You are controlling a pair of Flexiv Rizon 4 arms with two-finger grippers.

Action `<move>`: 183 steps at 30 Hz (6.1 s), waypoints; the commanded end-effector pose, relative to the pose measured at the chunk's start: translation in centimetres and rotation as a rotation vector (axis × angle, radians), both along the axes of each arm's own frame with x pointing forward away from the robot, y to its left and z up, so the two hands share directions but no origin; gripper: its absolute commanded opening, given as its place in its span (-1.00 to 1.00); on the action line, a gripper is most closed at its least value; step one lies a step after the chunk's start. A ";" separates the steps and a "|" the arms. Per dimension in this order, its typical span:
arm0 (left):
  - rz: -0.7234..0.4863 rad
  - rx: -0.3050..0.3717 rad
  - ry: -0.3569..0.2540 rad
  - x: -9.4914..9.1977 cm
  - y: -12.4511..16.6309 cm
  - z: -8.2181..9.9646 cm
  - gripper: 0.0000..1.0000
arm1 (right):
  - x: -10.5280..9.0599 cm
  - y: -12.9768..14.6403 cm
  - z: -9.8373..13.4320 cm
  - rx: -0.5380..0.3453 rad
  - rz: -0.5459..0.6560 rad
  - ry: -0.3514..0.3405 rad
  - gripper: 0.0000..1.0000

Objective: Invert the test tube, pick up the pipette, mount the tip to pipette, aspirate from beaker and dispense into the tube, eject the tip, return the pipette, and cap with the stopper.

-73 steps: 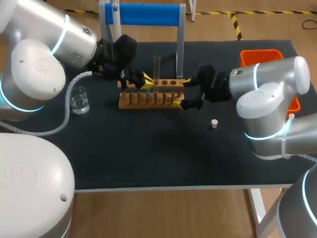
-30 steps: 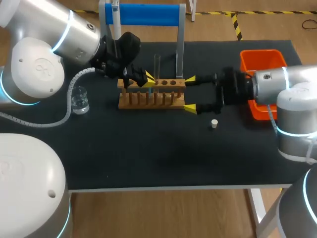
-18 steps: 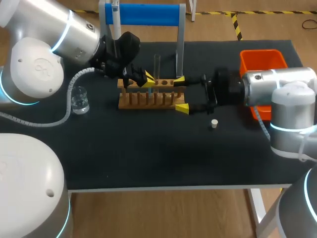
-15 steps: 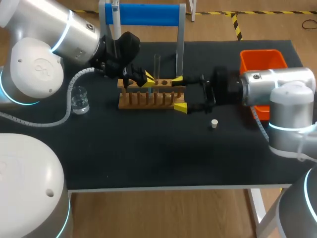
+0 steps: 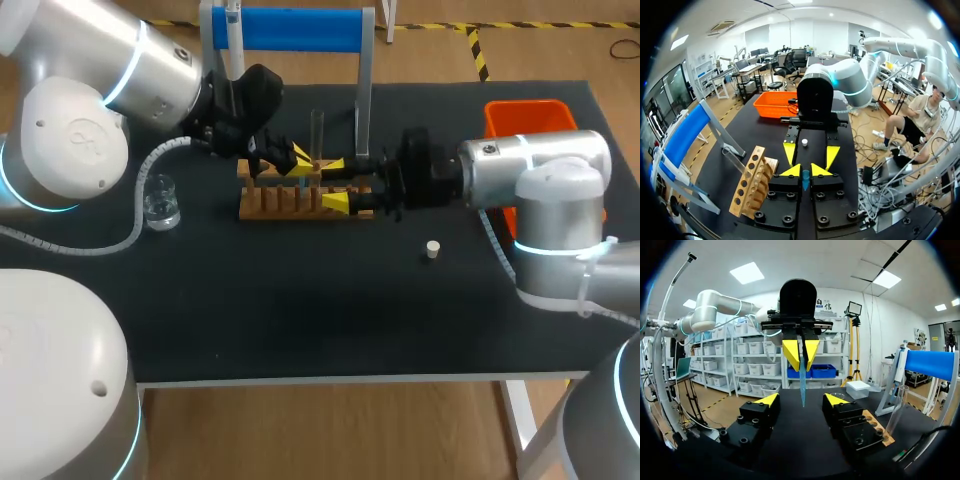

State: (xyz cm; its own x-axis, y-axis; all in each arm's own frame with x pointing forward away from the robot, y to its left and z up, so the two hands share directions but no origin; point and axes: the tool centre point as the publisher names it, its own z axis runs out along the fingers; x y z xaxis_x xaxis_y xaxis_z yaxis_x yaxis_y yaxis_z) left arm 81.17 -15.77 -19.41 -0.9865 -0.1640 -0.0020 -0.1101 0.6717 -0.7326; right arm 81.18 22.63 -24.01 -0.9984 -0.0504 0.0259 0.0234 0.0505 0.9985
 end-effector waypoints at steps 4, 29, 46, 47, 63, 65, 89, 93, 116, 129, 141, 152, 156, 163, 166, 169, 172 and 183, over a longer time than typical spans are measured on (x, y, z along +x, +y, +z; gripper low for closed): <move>-0.001 0.004 0.003 0.1 0.0 0.1 -1.00 | 0.8 2.2 0.0 0.000 0.011 0.003 0.05; -0.001 0.004 0.003 0.1 0.0 0.1 -1.00 | 1.0 4.5 0.8 0.038 0.058 0.012 -0.09; -0.001 0.004 0.003 0.1 0.0 0.1 -1.00 | 0.4 4.3 1.1 0.050 0.069 0.009 -1.00; -0.001 0.004 0.003 0.1 0.0 0.1 -1.00 | 0.4 4.3 1.1 0.051 0.069 0.009 -1.00; -0.001 0.004 0.003 0.1 0.0 0.1 1.00 | -0.9 0.3 1.1 0.055 0.077 0.000 -1.00; -0.001 0.004 0.003 0.1 0.0 0.1 1.00 | -1.2 -0.9 1.0 0.052 0.075 -0.003 -1.00; -0.001 0.004 0.003 0.1 0.0 0.1 1.00 | -5.5 -19.1 -1.2 0.058 -0.009 -0.022 -1.00; -0.001 0.004 0.003 0.1 0.0 0.1 1.00 | -5.9 -20.6 -1.8 0.060 -0.015 -0.017 -1.00; -0.001 0.004 0.003 0.1 0.0 0.1 1.00 | -5.6 -21.0 -3.3 0.039 0.003 0.009 -1.00; -0.001 0.004 0.003 0.1 0.0 0.1 1.00 | -5.6 -21.0 -3.3 0.039 0.003 0.009 -1.00; 0.215 0.082 0.012 5.0 7.0 -1.2 1.00 | -5.6 -21.0 -3.3 0.039 0.003 0.009 -1.00; 0.619 -0.001 -0.051 10.1 11.1 -1.3 1.00 | -5.6 -21.0 -3.3 0.039 0.003 0.009 -1.00; 0.761 -0.048 -0.082 11.0 11.4 -1.5 1.00 | -5.6 -21.0 -3.3 0.039 0.003 0.009 -1.00; 0.980 -0.080 -0.160 12.3 11.2 -1.2 1.00 | -5.6 -21.0 -3.3 0.039 0.003 0.009 -1.00; 1.036 -0.081 -0.174 12.8 10.6 -1.5 1.00 | -5.6 -21.0 -3.3 0.039 0.003 0.009 -1.00; 1.094 -0.100 -0.180 13.5 10.4 -1.7 1.00 | -5.6 -21.0 -3.3 0.039 0.003 0.009 -1.00; 1.139 -0.114 -0.193 14.2 10.3 -1.8 1.00 | -5.6 -21.0 -3.3 0.039 0.003 0.009 -1.00; 1.248 -0.139 -0.283 17.1 9.5 -2.2 1.00 | -5.6 -21.0 -3.3 0.039 0.003 0.009 -1.00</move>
